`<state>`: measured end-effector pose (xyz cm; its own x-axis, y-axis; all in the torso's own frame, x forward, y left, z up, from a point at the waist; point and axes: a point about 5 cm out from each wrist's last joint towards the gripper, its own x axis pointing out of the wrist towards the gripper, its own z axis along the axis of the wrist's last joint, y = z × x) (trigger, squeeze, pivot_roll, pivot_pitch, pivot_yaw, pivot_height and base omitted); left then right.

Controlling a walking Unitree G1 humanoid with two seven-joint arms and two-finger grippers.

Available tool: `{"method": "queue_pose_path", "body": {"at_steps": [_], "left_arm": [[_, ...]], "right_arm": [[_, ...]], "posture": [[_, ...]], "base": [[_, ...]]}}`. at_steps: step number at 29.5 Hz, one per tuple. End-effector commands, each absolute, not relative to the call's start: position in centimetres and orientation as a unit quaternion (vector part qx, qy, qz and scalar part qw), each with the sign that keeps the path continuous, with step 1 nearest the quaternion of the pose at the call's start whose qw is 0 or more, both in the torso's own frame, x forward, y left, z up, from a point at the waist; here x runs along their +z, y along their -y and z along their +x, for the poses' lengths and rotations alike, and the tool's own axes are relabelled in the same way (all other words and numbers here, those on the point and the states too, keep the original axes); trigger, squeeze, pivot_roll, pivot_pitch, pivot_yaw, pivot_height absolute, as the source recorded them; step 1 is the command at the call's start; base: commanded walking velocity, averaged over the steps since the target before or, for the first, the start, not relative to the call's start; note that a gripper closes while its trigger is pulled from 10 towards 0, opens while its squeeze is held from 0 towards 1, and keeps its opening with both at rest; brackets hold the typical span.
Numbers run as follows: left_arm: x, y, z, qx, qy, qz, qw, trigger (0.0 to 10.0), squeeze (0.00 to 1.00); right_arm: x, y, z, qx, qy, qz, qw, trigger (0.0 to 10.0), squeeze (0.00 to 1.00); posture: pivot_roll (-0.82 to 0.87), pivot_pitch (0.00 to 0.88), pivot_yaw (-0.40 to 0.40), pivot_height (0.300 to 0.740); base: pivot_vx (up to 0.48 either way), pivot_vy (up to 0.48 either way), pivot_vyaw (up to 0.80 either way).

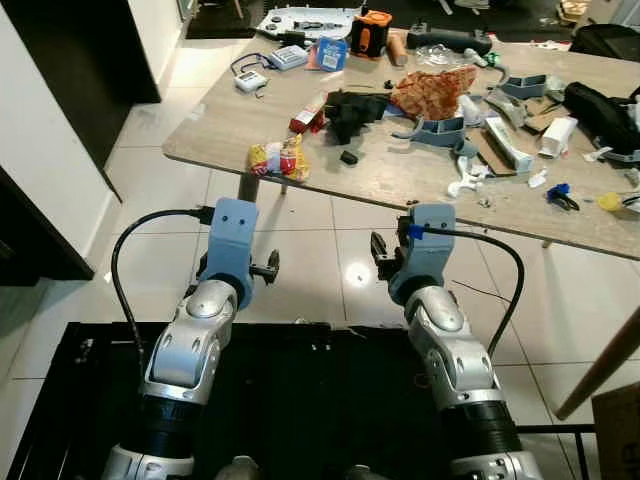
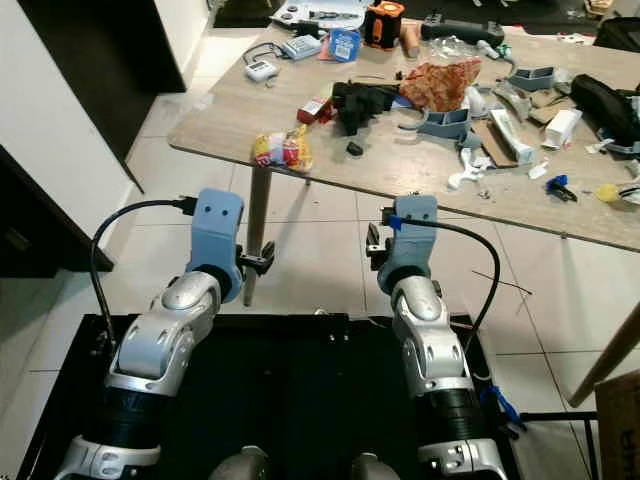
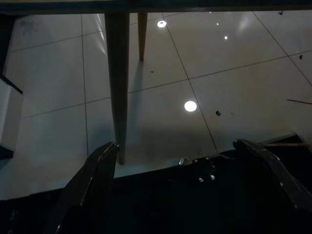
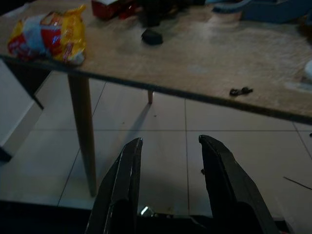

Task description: Picking trash to rubbish bin

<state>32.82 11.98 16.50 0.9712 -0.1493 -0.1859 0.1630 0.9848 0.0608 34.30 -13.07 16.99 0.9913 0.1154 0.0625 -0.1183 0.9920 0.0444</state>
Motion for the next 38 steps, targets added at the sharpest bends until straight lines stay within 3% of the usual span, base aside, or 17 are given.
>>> {"method": "queue_pose_path", "body": {"at_steps": [1, 4, 38], "left_arm": [[16.06, -12.49, 32.63, -0.067, -0.096, 0.038, 0.992, 10.0, 0.0], [16.13, -12.5, 32.5, -0.068, -0.093, 0.036, 0.993, 10.0, 0.0], [16.23, -12.44, 32.69, -0.038, -0.089, 0.048, 0.994, 10.0, 0.0]], "right_arm": [[16.29, 12.8, 34.25, 0.065, 0.016, 0.023, 0.998, 10.0, 0.0], [16.34, 12.69, 34.32, 0.071, 0.016, 0.022, 0.997, 10.0, 0.0], [15.55, 12.18, 34.88, 0.068, -0.017, 0.024, 0.997, 10.0, 0.0]], "posture": [[0.07, 0.186, 0.009, 0.74], [0.07, 0.186, -0.022, 0.74], [0.07, 0.173, -0.036, 0.74]], "base": [[0.0, 0.435, 0.0], [0.0, 0.145, 0.0], [0.0, 0.0, 0.0]]}}
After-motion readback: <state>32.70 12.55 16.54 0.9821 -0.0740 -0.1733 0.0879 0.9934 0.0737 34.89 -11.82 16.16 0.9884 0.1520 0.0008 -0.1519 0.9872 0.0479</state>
